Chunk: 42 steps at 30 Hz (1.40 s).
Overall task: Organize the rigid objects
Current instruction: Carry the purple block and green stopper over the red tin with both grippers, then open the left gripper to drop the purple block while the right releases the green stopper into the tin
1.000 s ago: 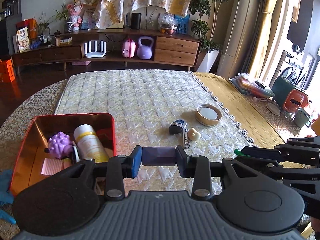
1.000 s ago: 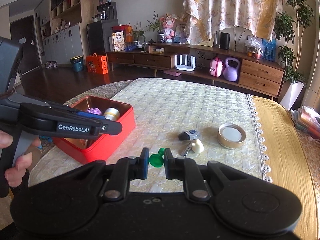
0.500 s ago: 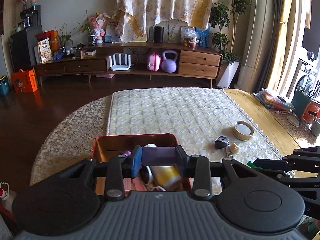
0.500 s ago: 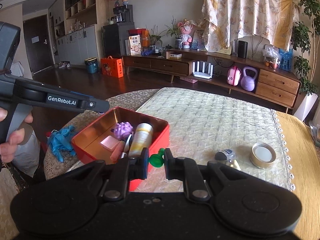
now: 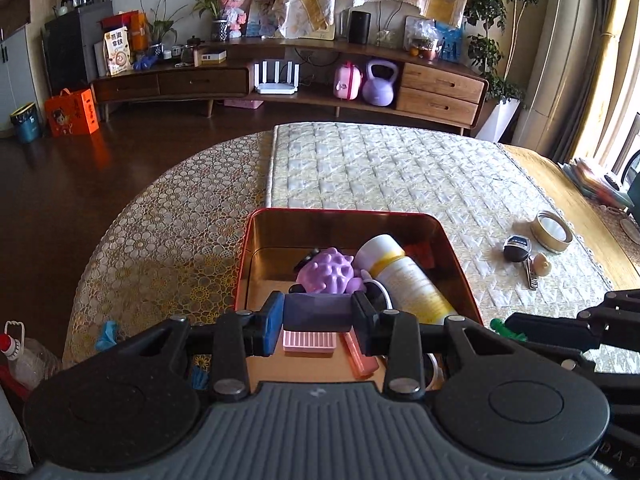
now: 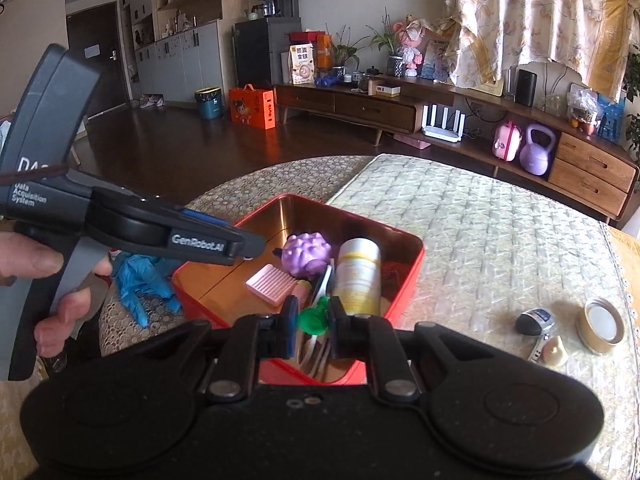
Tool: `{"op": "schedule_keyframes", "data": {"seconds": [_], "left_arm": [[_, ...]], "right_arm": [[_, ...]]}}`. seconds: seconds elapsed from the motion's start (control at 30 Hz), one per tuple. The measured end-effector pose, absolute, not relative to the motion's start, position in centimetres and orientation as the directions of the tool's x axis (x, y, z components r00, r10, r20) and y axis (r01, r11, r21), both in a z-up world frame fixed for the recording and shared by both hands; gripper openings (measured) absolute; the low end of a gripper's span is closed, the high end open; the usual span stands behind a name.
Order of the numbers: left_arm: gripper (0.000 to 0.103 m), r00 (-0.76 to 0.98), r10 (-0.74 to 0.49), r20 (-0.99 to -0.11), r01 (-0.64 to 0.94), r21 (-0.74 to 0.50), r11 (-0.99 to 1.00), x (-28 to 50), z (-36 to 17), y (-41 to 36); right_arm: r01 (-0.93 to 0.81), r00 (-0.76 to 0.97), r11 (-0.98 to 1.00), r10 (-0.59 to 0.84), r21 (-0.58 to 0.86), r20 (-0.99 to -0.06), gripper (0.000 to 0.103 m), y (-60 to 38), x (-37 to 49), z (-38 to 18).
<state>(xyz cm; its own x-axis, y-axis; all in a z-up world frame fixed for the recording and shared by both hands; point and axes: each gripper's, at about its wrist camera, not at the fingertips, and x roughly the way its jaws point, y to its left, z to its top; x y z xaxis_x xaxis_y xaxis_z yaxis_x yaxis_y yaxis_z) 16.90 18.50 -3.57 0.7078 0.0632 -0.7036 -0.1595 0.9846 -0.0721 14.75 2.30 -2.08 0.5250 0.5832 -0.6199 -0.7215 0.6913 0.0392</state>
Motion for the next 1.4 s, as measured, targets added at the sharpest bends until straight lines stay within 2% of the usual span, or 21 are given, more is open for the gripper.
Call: {"op": "schedule_keyframes", "data": {"seconds": [0.83,1.3,1.4], "left_arm": [[0.036,0.625,0.038,-0.780,-0.123,-0.050,0.991,22.4,-8.8,17.6],[0.036,0.619,0.030,-0.785,-0.156,-0.085,0.984,22.0,-9.0,18.1],[0.041,0.622,0.028,-0.782,-0.156,-0.089,0.984,21.6,-8.7,17.9]], "right_arm": [[-0.745,0.431,0.661,0.576,0.086,-0.695,0.015,7.1,16.6,-6.1],[-0.739,0.403,0.659,0.599,0.141,-0.692,0.027,5.9,16.0,-5.8],[-0.736,0.406,0.661,0.603,0.146,-0.687,0.031,5.7,15.9,-5.4]]}}
